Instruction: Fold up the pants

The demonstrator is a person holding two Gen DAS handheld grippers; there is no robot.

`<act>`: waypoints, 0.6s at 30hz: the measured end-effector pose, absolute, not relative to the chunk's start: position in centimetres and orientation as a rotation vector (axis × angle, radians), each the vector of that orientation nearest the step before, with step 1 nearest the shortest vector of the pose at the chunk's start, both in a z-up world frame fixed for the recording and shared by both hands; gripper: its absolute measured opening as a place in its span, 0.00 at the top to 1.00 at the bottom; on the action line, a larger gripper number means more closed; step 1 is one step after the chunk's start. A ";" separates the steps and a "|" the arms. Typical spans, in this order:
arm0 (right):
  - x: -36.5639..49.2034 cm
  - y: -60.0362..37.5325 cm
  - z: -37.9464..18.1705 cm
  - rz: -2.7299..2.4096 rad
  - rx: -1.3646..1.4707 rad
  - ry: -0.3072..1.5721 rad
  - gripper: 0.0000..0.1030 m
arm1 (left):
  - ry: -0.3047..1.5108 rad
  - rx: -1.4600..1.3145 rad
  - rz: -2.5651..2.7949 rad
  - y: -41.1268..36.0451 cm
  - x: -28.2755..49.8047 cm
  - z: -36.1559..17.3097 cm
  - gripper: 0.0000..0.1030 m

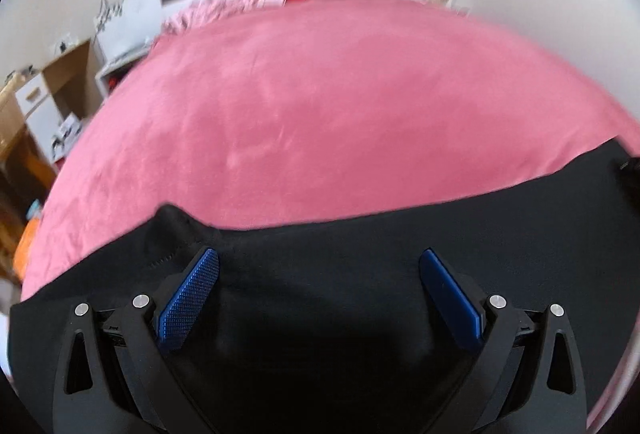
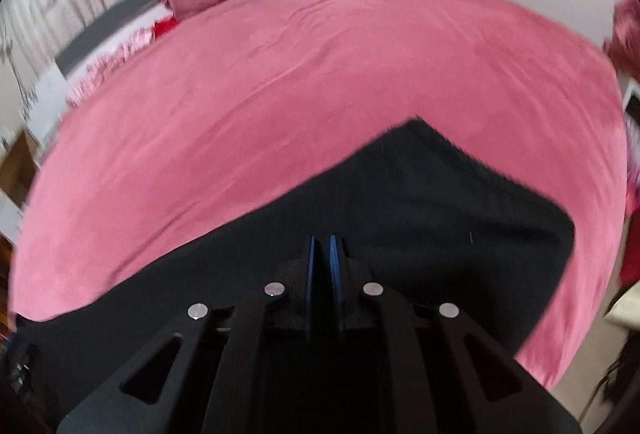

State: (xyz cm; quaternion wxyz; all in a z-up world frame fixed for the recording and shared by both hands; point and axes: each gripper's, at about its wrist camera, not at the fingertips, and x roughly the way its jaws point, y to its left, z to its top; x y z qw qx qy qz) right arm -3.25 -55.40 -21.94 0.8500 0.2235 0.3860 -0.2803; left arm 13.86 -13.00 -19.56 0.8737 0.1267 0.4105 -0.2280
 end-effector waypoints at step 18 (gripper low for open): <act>-12.5 -54.7 -20.6 -0.696 0.723 0.439 0.42 | 0.875 0.139 -0.457 -9.9 12.8 -19.4 0.03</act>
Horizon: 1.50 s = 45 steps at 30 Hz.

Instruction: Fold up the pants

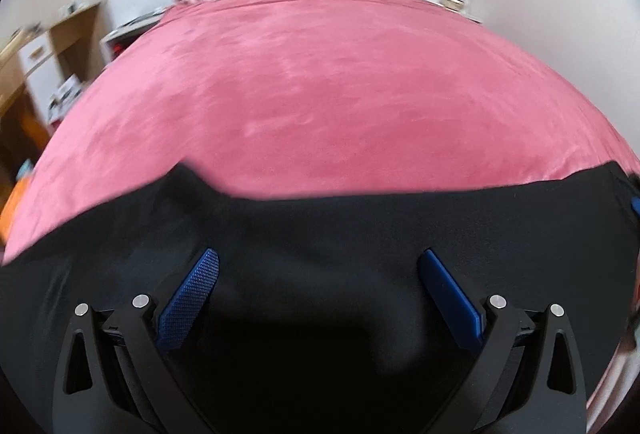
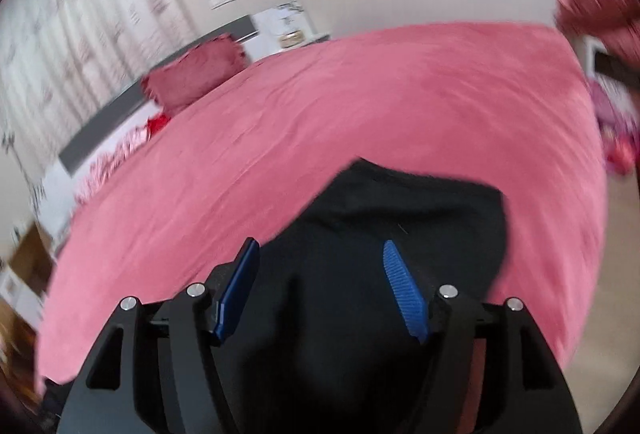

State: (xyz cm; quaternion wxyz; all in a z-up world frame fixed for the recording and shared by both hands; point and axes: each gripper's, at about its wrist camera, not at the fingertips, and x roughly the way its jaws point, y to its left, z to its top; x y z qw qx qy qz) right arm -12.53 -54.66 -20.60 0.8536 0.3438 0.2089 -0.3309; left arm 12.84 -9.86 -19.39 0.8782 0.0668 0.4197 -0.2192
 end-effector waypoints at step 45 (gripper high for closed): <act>-14.9 -61.5 -22.8 -0.662 1.065 0.392 0.41 | 0.879 -0.039 0.035 10.7 9.0 -19.4 0.03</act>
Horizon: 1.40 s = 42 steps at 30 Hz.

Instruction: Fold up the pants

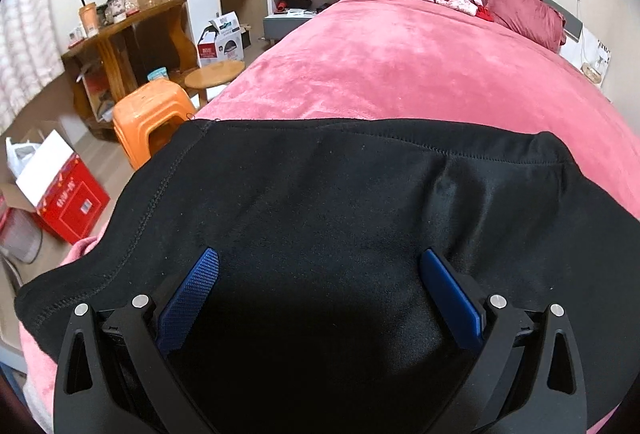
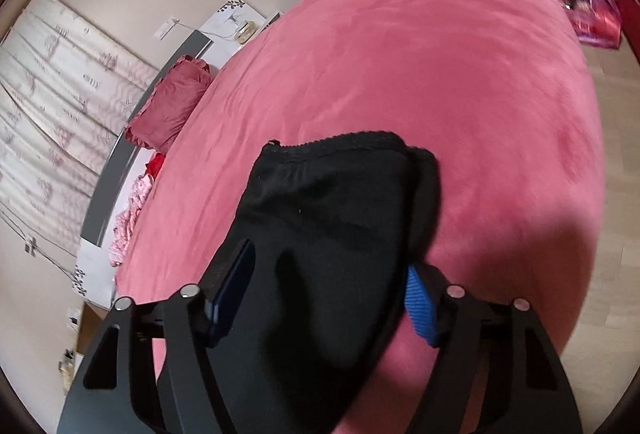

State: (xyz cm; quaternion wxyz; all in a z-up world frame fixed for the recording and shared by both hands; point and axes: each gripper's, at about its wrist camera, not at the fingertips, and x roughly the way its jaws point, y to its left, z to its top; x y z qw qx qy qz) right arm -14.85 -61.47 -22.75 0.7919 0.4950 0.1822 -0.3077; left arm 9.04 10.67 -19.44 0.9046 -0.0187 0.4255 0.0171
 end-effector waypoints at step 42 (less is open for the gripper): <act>-13.3 -52.8 -9.0 -0.312 0.932 0.263 0.85 | 0.869 -0.037 0.032 10.7 9.4 -19.6 0.03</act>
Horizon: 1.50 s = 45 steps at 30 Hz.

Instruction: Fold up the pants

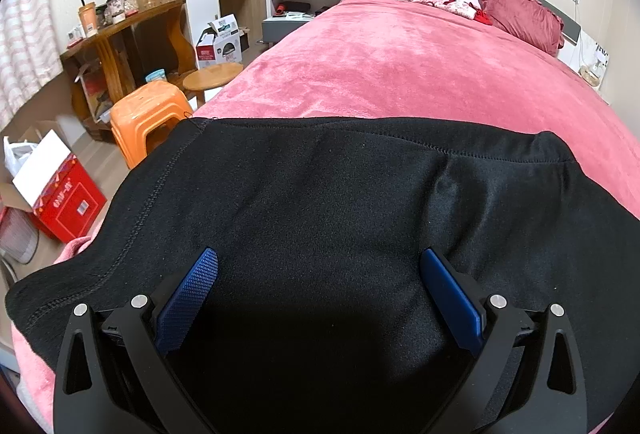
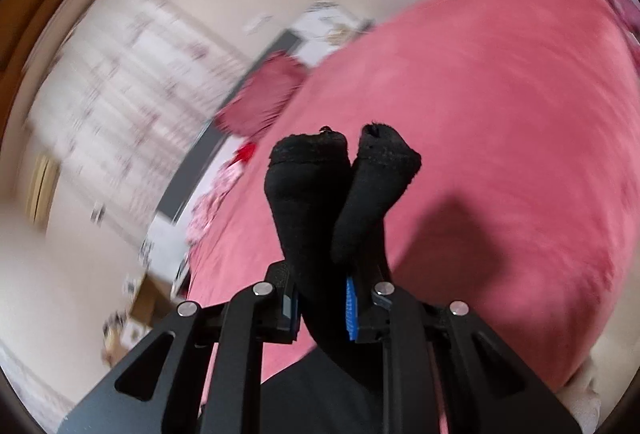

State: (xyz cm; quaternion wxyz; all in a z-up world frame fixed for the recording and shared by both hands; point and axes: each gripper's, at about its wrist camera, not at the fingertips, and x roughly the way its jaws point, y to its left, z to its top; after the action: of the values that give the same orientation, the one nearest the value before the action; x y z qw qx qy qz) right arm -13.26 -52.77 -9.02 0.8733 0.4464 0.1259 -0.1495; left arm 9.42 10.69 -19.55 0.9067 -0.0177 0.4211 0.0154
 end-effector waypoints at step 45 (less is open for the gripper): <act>-3.9 -28.4 -18.0 0.156 0.375 0.683 0.31 | 0.860 -0.382 -0.508 4.5 7.9 -15.2 0.03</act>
State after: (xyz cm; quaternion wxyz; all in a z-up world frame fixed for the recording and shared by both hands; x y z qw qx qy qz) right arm -3.92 -28.42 -17.96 0.9220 0.1828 0.3327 0.0759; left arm 7.92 4.53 -15.22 0.8604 -0.1820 0.4097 -0.2421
